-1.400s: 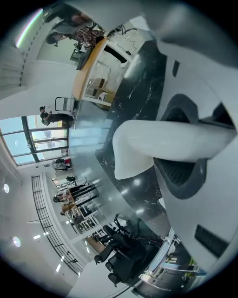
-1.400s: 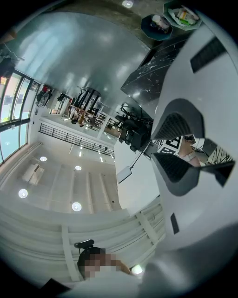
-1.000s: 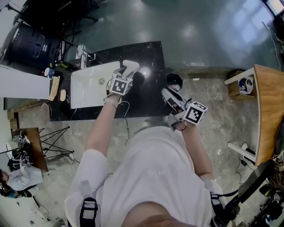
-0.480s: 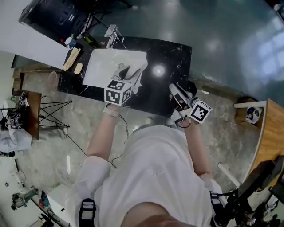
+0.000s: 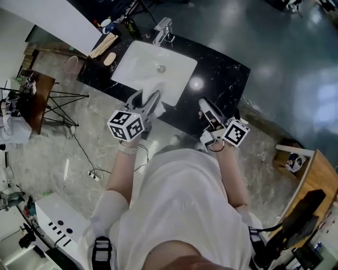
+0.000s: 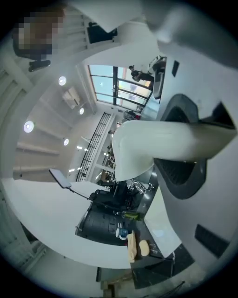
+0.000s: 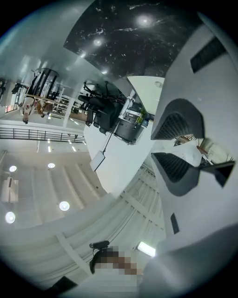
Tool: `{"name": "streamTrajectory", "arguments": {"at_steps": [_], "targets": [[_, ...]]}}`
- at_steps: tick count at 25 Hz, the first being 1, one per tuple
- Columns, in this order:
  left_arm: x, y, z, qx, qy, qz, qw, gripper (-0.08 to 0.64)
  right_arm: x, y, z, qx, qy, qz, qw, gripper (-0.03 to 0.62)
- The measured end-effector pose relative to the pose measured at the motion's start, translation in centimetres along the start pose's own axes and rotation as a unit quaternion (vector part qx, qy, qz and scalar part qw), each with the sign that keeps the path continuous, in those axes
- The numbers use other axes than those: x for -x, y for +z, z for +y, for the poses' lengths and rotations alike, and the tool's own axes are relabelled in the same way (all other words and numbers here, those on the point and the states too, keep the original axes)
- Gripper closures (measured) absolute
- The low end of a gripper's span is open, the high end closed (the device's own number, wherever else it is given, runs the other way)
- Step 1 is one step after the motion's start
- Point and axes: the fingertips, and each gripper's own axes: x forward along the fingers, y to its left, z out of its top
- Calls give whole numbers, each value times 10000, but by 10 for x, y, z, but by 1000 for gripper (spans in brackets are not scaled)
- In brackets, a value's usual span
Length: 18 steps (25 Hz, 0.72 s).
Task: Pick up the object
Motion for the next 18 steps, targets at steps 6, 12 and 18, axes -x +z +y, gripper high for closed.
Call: {"name": "streamTrajectory", "arguments": {"at_steps": [6,12,18], "targets": [[30,-16,17,561,215,-286,9978,410,-27,-19,-4,105,11,382,9992,514],[29,-29,11,747,124,-278,9967,410,-37,-21,0,206,84,514,9984,514],[22,-32,6,839,4,-227,9962,410,-41,-27,4,367,98,730,9966,514]]}}
